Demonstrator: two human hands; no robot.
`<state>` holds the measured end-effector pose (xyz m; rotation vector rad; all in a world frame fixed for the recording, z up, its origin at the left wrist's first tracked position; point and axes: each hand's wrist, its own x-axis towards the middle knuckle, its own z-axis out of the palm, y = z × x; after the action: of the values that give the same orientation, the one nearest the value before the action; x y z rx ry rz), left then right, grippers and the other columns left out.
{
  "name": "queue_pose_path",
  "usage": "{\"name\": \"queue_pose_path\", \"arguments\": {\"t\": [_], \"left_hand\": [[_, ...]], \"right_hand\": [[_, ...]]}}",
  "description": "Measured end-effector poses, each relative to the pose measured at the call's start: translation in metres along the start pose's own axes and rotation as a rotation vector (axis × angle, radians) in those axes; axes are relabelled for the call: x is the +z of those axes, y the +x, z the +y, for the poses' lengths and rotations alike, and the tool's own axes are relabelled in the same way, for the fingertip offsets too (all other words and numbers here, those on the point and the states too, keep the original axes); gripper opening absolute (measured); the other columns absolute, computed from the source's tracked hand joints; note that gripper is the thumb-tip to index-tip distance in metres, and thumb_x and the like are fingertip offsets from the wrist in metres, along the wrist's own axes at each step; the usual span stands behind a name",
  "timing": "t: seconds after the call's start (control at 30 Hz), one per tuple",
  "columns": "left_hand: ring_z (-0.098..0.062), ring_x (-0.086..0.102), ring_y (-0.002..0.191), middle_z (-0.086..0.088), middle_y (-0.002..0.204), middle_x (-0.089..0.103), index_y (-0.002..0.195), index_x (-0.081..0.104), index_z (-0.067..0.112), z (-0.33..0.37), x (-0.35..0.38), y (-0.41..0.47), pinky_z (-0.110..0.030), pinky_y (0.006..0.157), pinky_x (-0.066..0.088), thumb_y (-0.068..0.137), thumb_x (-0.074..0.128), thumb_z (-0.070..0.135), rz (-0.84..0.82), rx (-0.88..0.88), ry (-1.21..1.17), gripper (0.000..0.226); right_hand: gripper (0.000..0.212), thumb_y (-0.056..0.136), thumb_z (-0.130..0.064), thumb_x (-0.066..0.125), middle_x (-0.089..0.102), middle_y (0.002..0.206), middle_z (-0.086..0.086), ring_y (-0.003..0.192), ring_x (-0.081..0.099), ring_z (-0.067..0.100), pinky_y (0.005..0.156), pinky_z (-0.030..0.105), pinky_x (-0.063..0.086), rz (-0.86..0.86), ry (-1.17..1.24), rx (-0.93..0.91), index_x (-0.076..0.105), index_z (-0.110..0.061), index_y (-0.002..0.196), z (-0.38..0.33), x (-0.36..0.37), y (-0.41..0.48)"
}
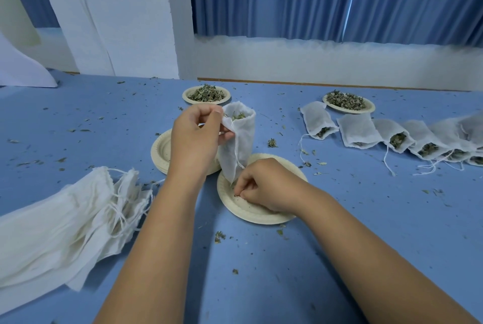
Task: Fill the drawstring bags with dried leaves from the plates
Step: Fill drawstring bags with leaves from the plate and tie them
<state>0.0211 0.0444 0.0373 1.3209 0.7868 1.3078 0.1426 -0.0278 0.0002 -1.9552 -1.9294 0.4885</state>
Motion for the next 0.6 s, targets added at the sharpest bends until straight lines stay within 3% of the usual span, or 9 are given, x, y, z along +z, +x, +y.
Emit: {"name": "queue_pose_path", "arguments": {"t": [0.1, 0.17, 0.33, 0.5, 0.6], "left_hand": [[-0.007, 0.067, 0.068, -0.005, 0.08, 0.067, 0.084, 0.066, 0.014, -0.001, 0.0, 0.0, -0.02, 0.062, 0.055, 0.097, 0.055, 0.008, -0.002, 0.001, 0.002, 0.018], [-0.007, 0.068, 0.068, 0.0, 0.074, 0.069, 0.084, 0.066, 0.013, -0.001, 0.0, -0.001, -0.02, 0.063, 0.055, 0.097, 0.055, 0.008, -0.013, 0.002, 0.0, 0.018], [-0.004, 0.067, 0.064, -0.002, 0.076, 0.068, 0.084, 0.067, 0.014, -0.002, 0.001, 0.001, -0.018, 0.061, 0.054, 0.097, 0.057, 0.01, 0.003, -0.002, 0.022, 0.016], [-0.009, 0.07, 0.069, 0.007, 0.07, 0.068, 0.085, 0.066, 0.016, -0.004, 0.013, -0.006, -0.027, 0.067, 0.06, 0.096, 0.059, 0.013, -0.109, -0.03, 0.113, 0.013], [-0.021, 0.072, 0.084, -0.001, 0.083, 0.071, 0.086, 0.068, 0.017, -0.006, 0.022, -0.012, -0.044, 0.082, 0.06, 0.095, 0.061, 0.016, -0.167, -0.026, 0.164, 0.011]], "right_hand": [[0.023, 0.088, -0.004, 0.056, 0.073, 0.094, -0.002, 0.082, 0.064, 0.015, 0.081, 0.032, 0.053, -0.003, -0.007, 0.013, 0.074, -0.016, 0.094, 0.0, 0.001, -0.001], [0.022, 0.086, -0.003, 0.052, 0.068, 0.084, -0.005, 0.074, 0.059, 0.009, 0.08, 0.033, 0.053, 0.034, 0.034, 0.034, 0.065, -0.018, 0.097, 0.001, -0.001, -0.003], [0.02, 0.083, -0.005, 0.06, 0.072, 0.084, -0.003, 0.075, 0.062, 0.007, 0.08, 0.033, 0.053, 0.083, 0.286, 0.154, 0.053, -0.02, 0.096, 0.012, -0.037, -0.017], [0.026, 0.085, -0.001, 0.068, 0.071, 0.085, 0.007, 0.075, 0.066, 0.016, 0.075, 0.031, 0.055, 0.574, 0.677, 0.002, 0.048, -0.016, 0.084, 0.002, -0.065, -0.023], [0.029, 0.083, 0.003, 0.068, 0.069, 0.081, 0.004, 0.07, 0.065, 0.01, 0.069, 0.023, 0.055, 0.649, 0.626, -0.052, 0.048, -0.018, 0.079, -0.007, -0.059, -0.016]]}}
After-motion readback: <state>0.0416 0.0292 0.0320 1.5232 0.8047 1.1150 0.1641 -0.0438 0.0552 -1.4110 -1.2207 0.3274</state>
